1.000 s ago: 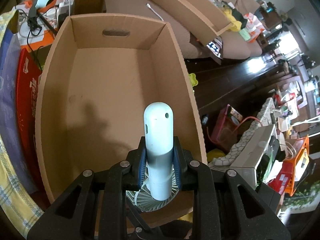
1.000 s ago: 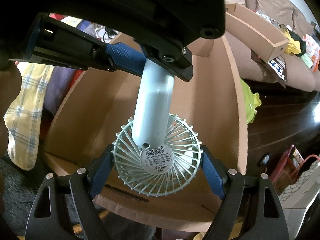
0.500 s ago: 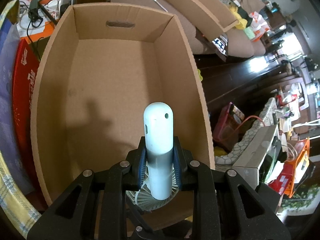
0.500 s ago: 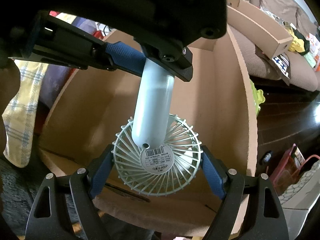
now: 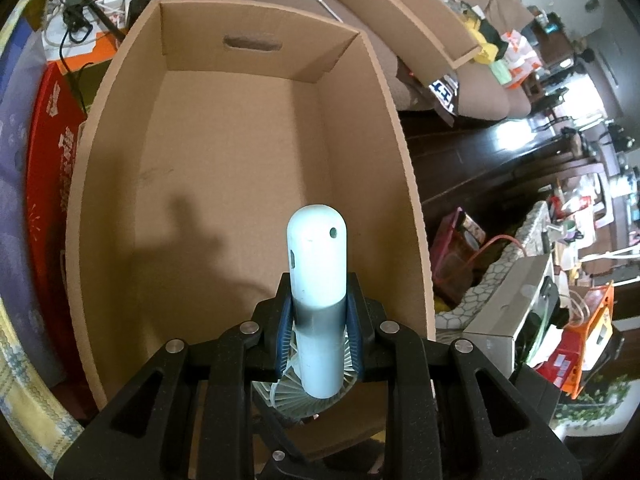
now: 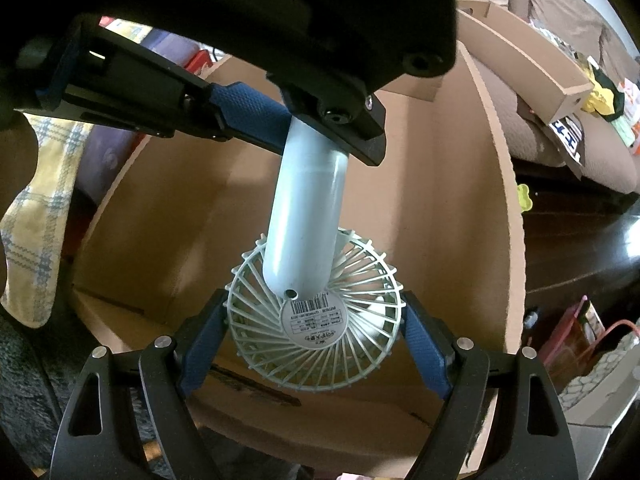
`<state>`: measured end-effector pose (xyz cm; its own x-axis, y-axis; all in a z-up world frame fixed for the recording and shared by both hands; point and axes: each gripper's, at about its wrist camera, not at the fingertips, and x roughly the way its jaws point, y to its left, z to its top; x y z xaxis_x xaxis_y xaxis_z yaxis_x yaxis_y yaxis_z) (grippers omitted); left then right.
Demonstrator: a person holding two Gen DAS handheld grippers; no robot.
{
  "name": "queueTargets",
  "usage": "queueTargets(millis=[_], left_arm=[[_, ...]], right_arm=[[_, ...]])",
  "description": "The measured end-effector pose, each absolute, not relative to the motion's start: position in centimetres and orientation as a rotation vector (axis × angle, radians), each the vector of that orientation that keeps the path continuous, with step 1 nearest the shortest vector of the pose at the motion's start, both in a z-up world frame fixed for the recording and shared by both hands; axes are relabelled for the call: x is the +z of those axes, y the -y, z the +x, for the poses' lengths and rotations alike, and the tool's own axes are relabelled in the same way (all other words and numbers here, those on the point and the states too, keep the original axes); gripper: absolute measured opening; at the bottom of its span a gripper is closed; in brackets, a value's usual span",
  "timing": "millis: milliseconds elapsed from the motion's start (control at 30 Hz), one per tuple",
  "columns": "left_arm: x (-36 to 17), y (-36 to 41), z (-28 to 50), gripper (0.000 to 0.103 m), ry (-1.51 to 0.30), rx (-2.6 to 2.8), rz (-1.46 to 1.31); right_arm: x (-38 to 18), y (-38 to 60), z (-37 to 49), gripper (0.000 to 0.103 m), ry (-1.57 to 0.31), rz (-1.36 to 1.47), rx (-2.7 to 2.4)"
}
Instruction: Organize objects
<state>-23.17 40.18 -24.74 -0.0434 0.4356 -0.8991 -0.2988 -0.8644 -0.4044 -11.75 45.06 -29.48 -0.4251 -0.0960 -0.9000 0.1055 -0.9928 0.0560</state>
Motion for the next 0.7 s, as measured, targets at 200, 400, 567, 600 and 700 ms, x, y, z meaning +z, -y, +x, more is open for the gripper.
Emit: queueTargets(millis=[200, 400, 567, 600, 700], left_arm=[[-25.3, -39.4, -23.5, 0.022, 0.181, 1.939, -1.770], [-26.1, -39.2, -23.4, 0.023, 0.196, 1.920, -1.821], [-26.2, -38.8, -23.4, 0.022, 0.207, 1.929, -1.817], [-26.2, -38.7, -23.5, 0.022, 0.215, 1.930, -1.819], [-26.3, -38.7, -23.6, 0.022, 0.226, 1.934, -1.822]], right_arm=[[-29.5, -44.7, -11.5, 0.085, -0.028, 1.613, -2.545], [-29.5, -44.7, -11.2, 0.084, -0.027, 1.612, -2.547], [-29.0, -45.3, -10.9, 0.084, 0.007, 1.596, -2.578], [-29.0, -45.3, -10.9, 0.084, 0.007, 1.596, -2.578], [-28.4, -46.6, -11.2, 0.084, 0.072, 1.591, -2.610]])
